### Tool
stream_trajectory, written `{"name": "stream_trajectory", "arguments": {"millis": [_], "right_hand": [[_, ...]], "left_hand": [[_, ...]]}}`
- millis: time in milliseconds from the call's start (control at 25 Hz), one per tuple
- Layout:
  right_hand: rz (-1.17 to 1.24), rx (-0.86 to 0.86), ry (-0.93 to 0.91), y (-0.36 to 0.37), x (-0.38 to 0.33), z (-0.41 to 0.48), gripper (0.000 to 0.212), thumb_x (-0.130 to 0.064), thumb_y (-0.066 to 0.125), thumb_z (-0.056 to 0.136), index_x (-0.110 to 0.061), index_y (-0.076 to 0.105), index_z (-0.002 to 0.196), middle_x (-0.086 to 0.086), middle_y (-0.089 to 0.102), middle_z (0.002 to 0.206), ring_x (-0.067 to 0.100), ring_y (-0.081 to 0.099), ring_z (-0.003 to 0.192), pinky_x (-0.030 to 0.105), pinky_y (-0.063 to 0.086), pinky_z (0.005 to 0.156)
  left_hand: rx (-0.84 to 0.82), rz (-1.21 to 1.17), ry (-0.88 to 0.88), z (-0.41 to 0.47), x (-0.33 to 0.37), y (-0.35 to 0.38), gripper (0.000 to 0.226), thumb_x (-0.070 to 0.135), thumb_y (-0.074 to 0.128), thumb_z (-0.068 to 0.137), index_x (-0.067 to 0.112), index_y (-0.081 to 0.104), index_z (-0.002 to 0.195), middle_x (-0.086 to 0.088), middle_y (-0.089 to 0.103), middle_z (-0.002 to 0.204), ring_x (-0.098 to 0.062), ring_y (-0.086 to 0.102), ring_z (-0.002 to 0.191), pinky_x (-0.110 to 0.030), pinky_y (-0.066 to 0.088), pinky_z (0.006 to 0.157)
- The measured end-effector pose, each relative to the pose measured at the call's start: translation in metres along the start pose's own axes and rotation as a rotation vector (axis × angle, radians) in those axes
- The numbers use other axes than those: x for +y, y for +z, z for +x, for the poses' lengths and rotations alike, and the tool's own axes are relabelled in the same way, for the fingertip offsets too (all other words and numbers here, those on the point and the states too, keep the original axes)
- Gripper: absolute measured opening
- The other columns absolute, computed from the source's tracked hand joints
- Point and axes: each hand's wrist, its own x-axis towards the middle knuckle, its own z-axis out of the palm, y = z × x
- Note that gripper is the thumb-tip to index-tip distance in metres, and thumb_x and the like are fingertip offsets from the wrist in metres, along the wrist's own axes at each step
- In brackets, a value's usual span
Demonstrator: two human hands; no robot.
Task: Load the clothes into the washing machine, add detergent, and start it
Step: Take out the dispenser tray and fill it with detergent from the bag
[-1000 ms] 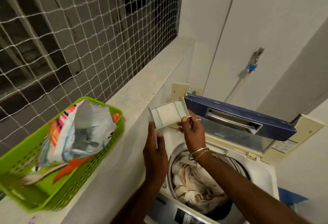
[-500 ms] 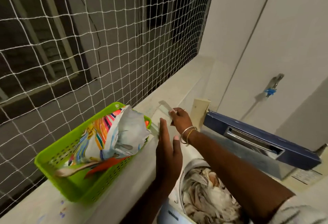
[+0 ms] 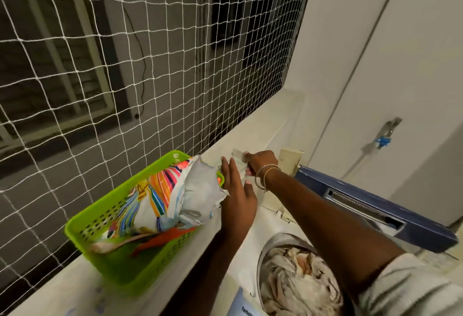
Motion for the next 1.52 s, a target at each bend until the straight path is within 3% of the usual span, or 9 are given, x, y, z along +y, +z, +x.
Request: {"name": "stream_trajectory", "arguments": {"millis": [160, 320, 440, 640, 760, 920, 1160, 1320, 1520], "right_hand": [[0.044, -0.043, 0.061, -0.002, -0.011, -0.009, 0.025, -0.025, 0.073, 0.081, 0.000, 0.073, 0.078, 0.010, 0.069, 0.061, 0.022, 0.064, 0.048, 0.037, 0.063, 0.069], [0.023, -0.052, -0.023, -0.022, -0.005, -0.029, 0.036, -0.036, 0.056, 0.096, -0.009, 0.063, 0.074, 0.012, 0.065, 0.068, 0.025, 0.063, 0.055, 0.036, 0.061, 0.064], [0.134, -0.082, -0.030, -0.040, 0.008, -0.050, 0.028, -0.030, 0.058, 0.096, -0.005, 0.064, 0.084, 0.015, 0.065, 0.072, 0.030, 0.065, 0.061, 0.043, 0.062, 0.067], [0.239, -0.174, -0.153, -0.078, 0.030, -0.102, 0.020, -0.022, 0.058, 0.096, -0.009, 0.065, 0.109, 0.015, 0.070, 0.090, 0.025, 0.067, 0.072, 0.027, 0.054, 0.055], [0.194, -0.152, -0.317, -0.097, 0.027, -0.129, 0.013, -0.019, 0.059, 0.094, -0.014, 0.068, 0.103, 0.008, 0.072, 0.092, 0.022, 0.070, 0.077, 0.023, 0.054, 0.055], [0.131, -0.176, -0.602, -0.095, 0.001, -0.169, 0.013, -0.014, 0.057, 0.091, -0.017, 0.068, 0.097, 0.000, 0.070, 0.084, 0.011, 0.064, 0.067, 0.019, 0.050, 0.055], [-0.279, -0.203, -0.928, -0.055, -0.043, -0.219, 0.011, -0.022, 0.062, 0.084, -0.022, 0.071, 0.090, 0.003, 0.074, 0.089, 0.027, 0.067, 0.084, 0.029, 0.047, 0.067], [-0.777, -0.182, -0.975, -0.036, -0.063, -0.226, 0.026, -0.042, 0.067, 0.082, -0.025, 0.074, 0.101, 0.007, 0.073, 0.102, 0.031, 0.067, 0.098, 0.034, 0.053, 0.078], [-1.015, -0.328, -0.987, -0.026, -0.089, -0.228, 0.051, -0.053, 0.061, 0.085, -0.016, 0.060, 0.121, 0.007, 0.068, 0.112, 0.032, 0.066, 0.103, 0.037, 0.052, 0.083]], "left_hand": [[-0.002, 0.048, -0.040, 0.011, -0.006, 0.001, 0.071, 0.027, 0.039, 0.094, 0.025, 0.004, 0.156, 0.006, -0.011, 0.166, -0.027, 0.004, 0.154, -0.054, 0.026, 0.118], [-0.005, 0.054, -0.028, -0.005, 0.019, -0.005, 0.069, -0.001, 0.044, 0.094, 0.009, 0.015, 0.156, -0.003, -0.003, 0.166, -0.023, 0.000, 0.154, -0.031, 0.010, 0.123], [-0.013, 0.075, 0.010, -0.014, 0.034, -0.002, 0.069, -0.005, 0.043, 0.093, 0.008, 0.018, 0.156, -0.004, 0.001, 0.166, -0.023, 0.000, 0.154, -0.041, 0.014, 0.125], [-0.058, 0.009, -0.014, -0.040, 0.070, 0.004, 0.063, -0.004, 0.038, 0.096, 0.009, 0.023, 0.155, -0.004, 0.009, 0.166, -0.019, 0.006, 0.153, -0.038, 0.017, 0.124], [-0.002, -0.027, -0.011, -0.060, 0.098, -0.011, 0.057, 0.001, 0.041, 0.098, 0.013, 0.033, 0.152, -0.004, 0.027, 0.162, -0.017, 0.024, 0.150, -0.025, 0.020, 0.120], [0.160, -0.119, 0.033, -0.056, 0.138, -0.069, 0.034, 0.022, 0.052, 0.099, 0.017, 0.061, 0.132, -0.001, 0.067, 0.126, -0.014, 0.062, 0.115, -0.033, 0.049, 0.101], [0.229, -0.012, 0.076, -0.008, 0.150, -0.172, 0.025, 0.031, 0.053, 0.098, 0.021, 0.071, 0.111, 0.002, 0.071, 0.090, -0.014, 0.065, 0.083, -0.036, 0.054, 0.081], [0.034, 0.052, 0.058, 0.015, 0.115, -0.193, 0.023, 0.023, 0.053, 0.098, 0.023, 0.073, 0.109, 0.000, 0.075, 0.104, -0.023, 0.070, 0.096, -0.048, 0.055, 0.090], [0.030, -0.130, 0.152, 0.010, 0.080, -0.198, 0.025, 0.021, 0.053, 0.095, 0.024, 0.072, 0.111, 0.008, 0.073, 0.111, -0.008, 0.067, 0.107, -0.036, 0.053, 0.097]]}}
